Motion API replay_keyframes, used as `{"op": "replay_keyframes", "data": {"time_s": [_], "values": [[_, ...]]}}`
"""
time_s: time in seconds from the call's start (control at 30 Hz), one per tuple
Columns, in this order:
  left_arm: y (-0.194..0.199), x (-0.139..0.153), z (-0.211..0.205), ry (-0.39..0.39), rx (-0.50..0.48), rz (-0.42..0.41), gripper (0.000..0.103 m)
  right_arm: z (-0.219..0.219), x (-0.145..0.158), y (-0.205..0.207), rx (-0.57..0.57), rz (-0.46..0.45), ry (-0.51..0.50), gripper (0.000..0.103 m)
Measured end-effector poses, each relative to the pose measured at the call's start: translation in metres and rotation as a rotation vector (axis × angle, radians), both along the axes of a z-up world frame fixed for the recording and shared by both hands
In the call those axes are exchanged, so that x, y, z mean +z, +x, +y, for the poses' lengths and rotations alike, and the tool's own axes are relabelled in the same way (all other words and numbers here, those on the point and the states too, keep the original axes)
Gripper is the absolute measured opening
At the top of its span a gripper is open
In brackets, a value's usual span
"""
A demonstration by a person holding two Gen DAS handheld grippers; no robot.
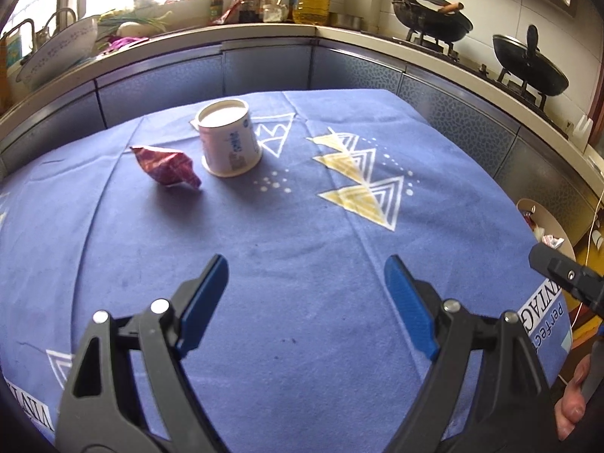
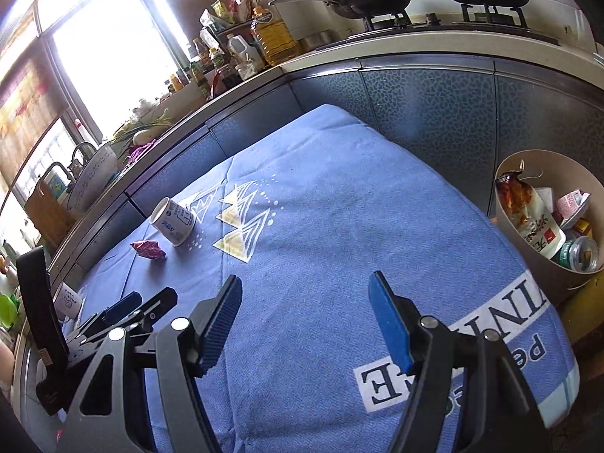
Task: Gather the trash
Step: 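Move both open tools back over the table toward the white cup, then grasp the red wrapper with left tool while right tool grasps the white cup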
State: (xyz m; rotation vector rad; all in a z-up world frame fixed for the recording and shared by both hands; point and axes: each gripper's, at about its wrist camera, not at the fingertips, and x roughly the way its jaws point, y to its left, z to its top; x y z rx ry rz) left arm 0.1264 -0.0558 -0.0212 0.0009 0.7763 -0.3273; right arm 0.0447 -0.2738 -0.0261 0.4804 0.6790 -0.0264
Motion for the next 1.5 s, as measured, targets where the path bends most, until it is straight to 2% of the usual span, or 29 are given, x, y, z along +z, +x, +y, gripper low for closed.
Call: {"op": "replay_keyframes", "data": {"time_s": [0.07, 0.1, 0.23, 0.3, 0.47, 0.63, 0.7, 0.73, 0.8, 0.83, 0.87, 0.9, 1.0, 1.13, 1.23, 1.37, 1.43, 1.47, 1.5], "values": [[0.008, 0.003, 0.024, -0.053, 0.033, 0.011, 0.088, 0.003, -0.002, 0.003, 0.008, 0.004, -0.002, 0.068], [0.012, 0.004, 0.036, -0.077, 0.051, 0.015, 0.088, 0.004, -0.003, 0.005, 0.012, 0.006, 0.000, 0.068], [0.045, 0.008, 0.090, -0.196, 0.151, 0.081, 0.088, 0.007, -0.008, 0.012, 0.025, 0.016, 0.007, 0.068], [0.061, 0.010, 0.112, -0.239, 0.200, 0.097, 0.082, 0.007, -0.011, 0.016, 0.031, 0.021, 0.011, 0.068], [0.087, 0.013, 0.125, -0.287, 0.202, 0.120, 0.081, 0.008, -0.014, 0.024, 0.040, 0.026, 0.018, 0.068], [0.122, 0.004, 0.135, -0.366, 0.238, 0.188, 0.081, 0.007, -0.014, 0.028, 0.045, 0.023, 0.016, 0.068], [0.137, 0.001, 0.140, -0.398, 0.258, 0.216, 0.067, 0.006, -0.014, 0.029, 0.043, 0.024, 0.012, 0.068], [0.145, -0.003, 0.142, -0.413, 0.265, 0.237, 0.063, 0.005, -0.014, 0.030, 0.041, 0.024, 0.012, 0.068], [0.160, -0.011, 0.142, -0.431, 0.267, 0.277, 0.047, 0.005, -0.013, 0.035, 0.044, 0.024, 0.015, 0.068], [0.164, -0.016, 0.140, -0.432, 0.266, 0.297, 0.043, 0.006, -0.010, 0.040, 0.051, 0.022, 0.017, 0.068], [0.167, -0.020, 0.138, -0.434, 0.262, 0.314, 0.033, 0.008, -0.007, 0.046, 0.064, 0.015, 0.017, 0.068], [0.167, -0.023, 0.136, -0.442, 0.255, 0.323, 0.024, 0.012, -0.003, 0.054, 0.085, 0.004, 0.007, 0.068], [0.152, -0.024, 0.136, -0.434, 0.255, 0.305, 0.012, 0.041, 0.011, 0.090, 0.207, -0.011, -0.060, 0.068], [0.116, -0.021, 0.148, -0.453, 0.253, 0.288, 0.011, 0.094, 0.026, 0.143, 0.376, -0.043, -0.147, 0.069], [0.082, -0.015, 0.160, -0.461, 0.256, 0.260, 0.011, 0.140, 0.032, 0.179, 0.465, -0.072, -0.226, 0.074], [0.046, -0.005, 0.174, -0.479, 0.252, 0.233, 0.011, 0.193, 0.023, 0.221, 0.518, -0.053, -0.337, 0.076], [0.036, 0.002, 0.176, -0.481, 0.243, 0.219, 0.011, 0.210, 0.011, 0.239, 0.521, -0.021, -0.424, 0.076], [0.032, 0.007, 0.175, -0.475, 0.238, 0.212, 0.011, 0.213, 0.005, 0.245, 0.521, -0.007, -0.448, 0.056], [0.029, 0.012, 0.173, -0.463, 0.231, 0.200, 0.011, 0.210, 0.005, 0.247, 0.520, -0.010, -0.430, 0.054]]}}
